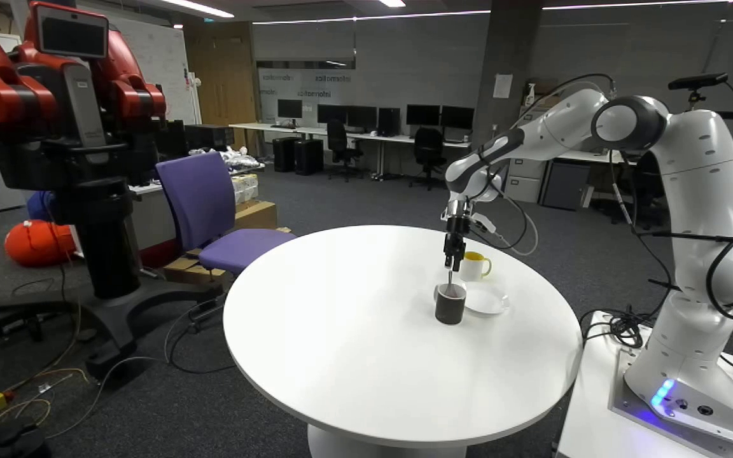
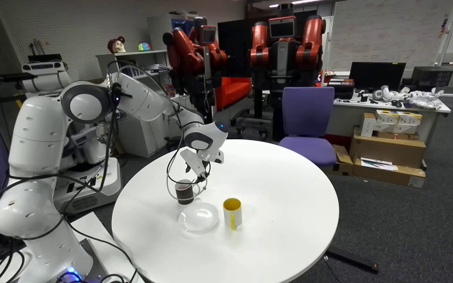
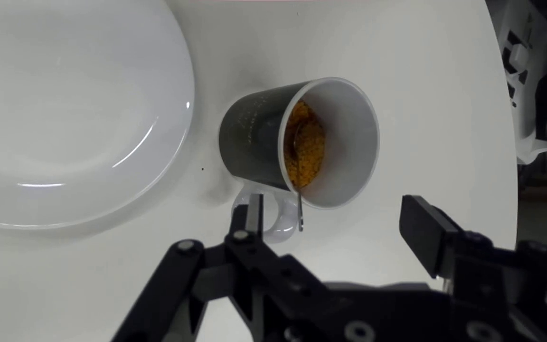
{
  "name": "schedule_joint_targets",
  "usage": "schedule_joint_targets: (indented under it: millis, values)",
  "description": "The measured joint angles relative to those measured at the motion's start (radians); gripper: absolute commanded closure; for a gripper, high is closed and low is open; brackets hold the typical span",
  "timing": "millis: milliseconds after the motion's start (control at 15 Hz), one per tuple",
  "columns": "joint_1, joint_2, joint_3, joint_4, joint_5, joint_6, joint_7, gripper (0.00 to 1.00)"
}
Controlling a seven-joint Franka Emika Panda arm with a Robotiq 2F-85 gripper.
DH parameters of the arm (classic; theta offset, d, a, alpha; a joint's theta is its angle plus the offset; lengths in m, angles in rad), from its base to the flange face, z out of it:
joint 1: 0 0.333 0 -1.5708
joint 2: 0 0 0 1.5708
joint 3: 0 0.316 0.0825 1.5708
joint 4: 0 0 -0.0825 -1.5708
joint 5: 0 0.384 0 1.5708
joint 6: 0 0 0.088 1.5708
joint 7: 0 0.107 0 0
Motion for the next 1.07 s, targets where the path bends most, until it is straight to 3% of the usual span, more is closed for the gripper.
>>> schedule_joint_targets:
  millis: [600, 867, 1067]
  values:
    - [0.0, 0.0, -0.009, -0.006, -0.004, 0.001, 0.001, 0.32]
    - [0.003, 0.0, -0.009, -0.006, -0.005, 0.002, 0.001, 0.44]
    - [0.005, 0.001, -0.009, -0.006, -0.007, 0.005, 0.003, 0.42]
